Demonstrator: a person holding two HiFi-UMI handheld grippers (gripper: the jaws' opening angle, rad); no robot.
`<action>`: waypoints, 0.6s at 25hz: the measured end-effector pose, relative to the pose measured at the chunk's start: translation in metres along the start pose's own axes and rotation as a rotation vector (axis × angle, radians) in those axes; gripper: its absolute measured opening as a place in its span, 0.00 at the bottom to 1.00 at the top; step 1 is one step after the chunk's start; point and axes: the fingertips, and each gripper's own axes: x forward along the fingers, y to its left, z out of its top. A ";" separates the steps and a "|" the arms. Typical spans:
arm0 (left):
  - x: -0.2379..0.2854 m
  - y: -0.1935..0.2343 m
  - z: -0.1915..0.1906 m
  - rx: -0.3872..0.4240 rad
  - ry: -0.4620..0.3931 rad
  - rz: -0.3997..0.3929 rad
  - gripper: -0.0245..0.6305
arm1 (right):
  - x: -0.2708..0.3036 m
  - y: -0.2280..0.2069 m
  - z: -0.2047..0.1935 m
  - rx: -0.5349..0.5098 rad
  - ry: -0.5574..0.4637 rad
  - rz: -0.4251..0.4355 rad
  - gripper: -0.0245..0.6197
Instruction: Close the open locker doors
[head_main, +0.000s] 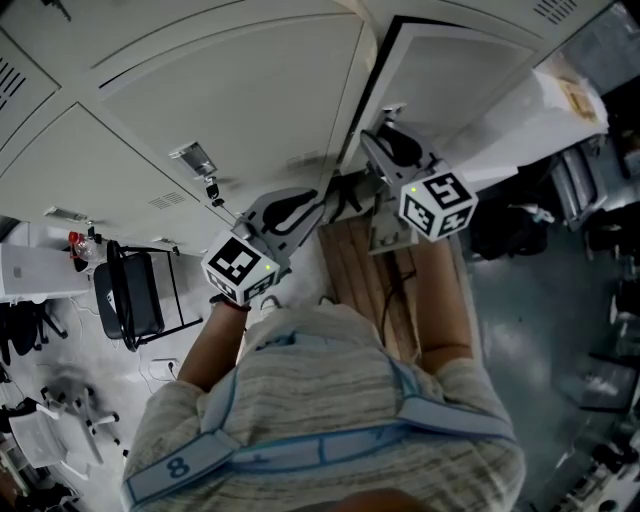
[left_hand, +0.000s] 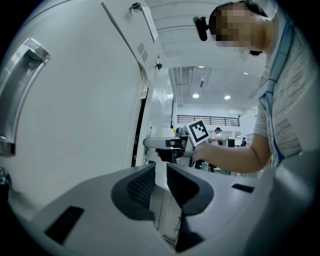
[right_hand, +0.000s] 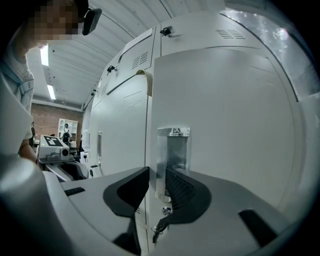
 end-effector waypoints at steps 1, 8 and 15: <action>0.000 0.000 0.000 -0.001 -0.002 0.000 0.13 | 0.001 0.000 0.000 -0.001 0.002 -0.001 0.20; 0.001 0.003 0.000 -0.002 -0.011 0.002 0.13 | 0.009 -0.003 0.001 0.005 0.002 -0.004 0.20; 0.003 0.004 -0.001 -0.006 -0.010 0.002 0.13 | 0.017 -0.008 0.003 0.003 0.001 -0.013 0.20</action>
